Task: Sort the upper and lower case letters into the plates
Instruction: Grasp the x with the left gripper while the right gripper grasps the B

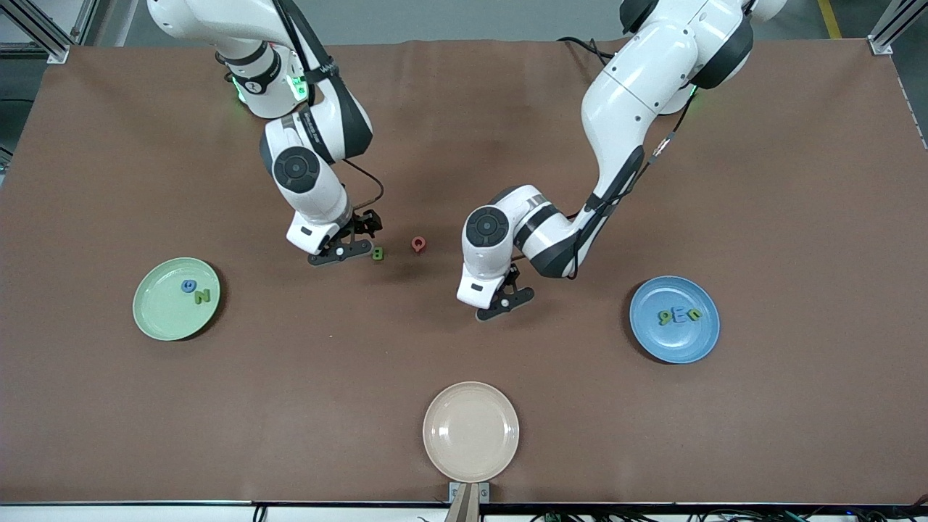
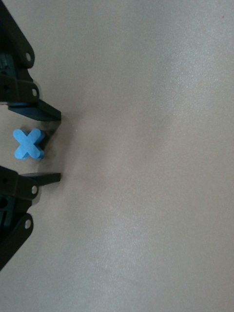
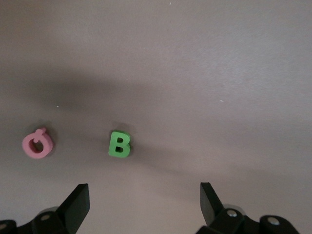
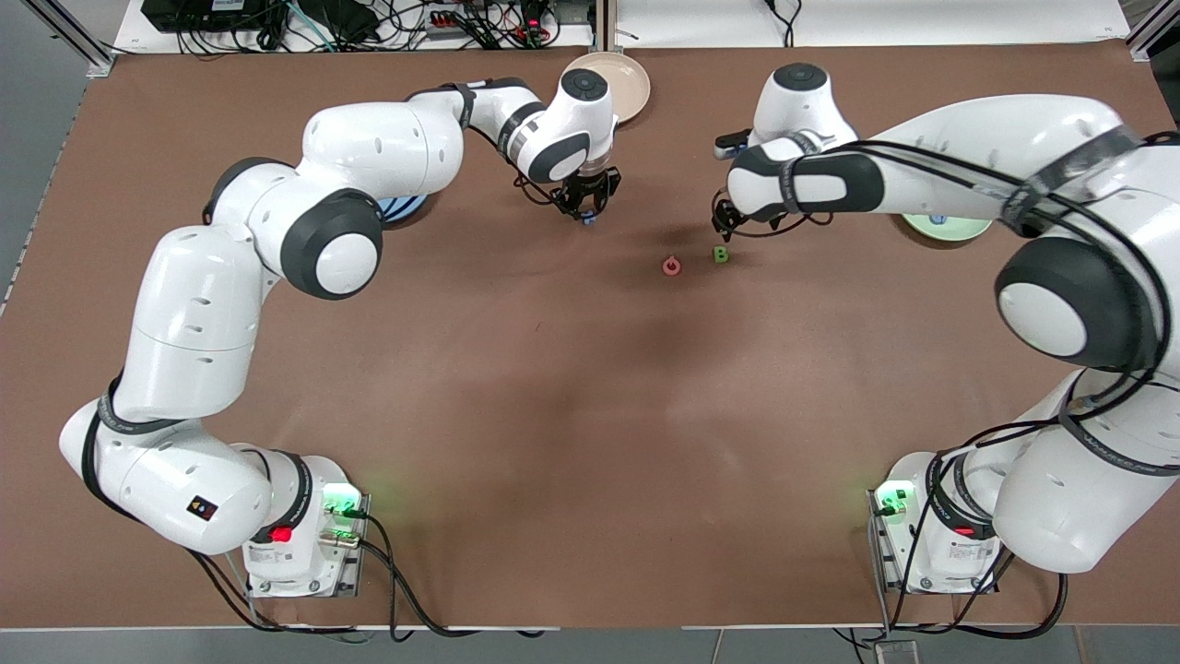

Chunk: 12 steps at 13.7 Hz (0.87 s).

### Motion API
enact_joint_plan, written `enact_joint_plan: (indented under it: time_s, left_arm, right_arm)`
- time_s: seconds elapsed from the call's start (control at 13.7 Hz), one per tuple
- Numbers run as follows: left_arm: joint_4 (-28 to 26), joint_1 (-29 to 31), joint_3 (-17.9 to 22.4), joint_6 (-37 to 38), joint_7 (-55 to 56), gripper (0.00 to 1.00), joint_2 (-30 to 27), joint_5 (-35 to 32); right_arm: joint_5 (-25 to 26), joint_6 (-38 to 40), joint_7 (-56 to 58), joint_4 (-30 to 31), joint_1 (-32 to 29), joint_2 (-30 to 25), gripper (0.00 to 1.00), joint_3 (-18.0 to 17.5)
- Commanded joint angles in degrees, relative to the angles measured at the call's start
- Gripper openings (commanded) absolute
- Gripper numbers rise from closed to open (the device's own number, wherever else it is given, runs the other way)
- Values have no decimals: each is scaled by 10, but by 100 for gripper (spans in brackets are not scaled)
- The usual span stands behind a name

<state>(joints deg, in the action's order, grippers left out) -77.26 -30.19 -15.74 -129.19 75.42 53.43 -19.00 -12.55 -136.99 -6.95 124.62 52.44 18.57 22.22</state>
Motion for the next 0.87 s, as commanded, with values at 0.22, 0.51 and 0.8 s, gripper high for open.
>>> enact_joint_plan:
  time_s: [0.22, 0.51, 0.8]
  left_arm:
    - [7, -6, -1, 8, 2, 46, 1, 8]
    - [5, -7, -3, 10, 3, 35, 0, 8]
    - [1, -6, -3, 16, 4, 6, -1, 8]
  right_arm:
    - [-27, -56, -6, -4, 28, 51, 79, -3]
    - [-27, -70, -6, -12, 28, 73, 71, -11]
    - [-77, -70, -5, -25, 28, 89, 69, -18]
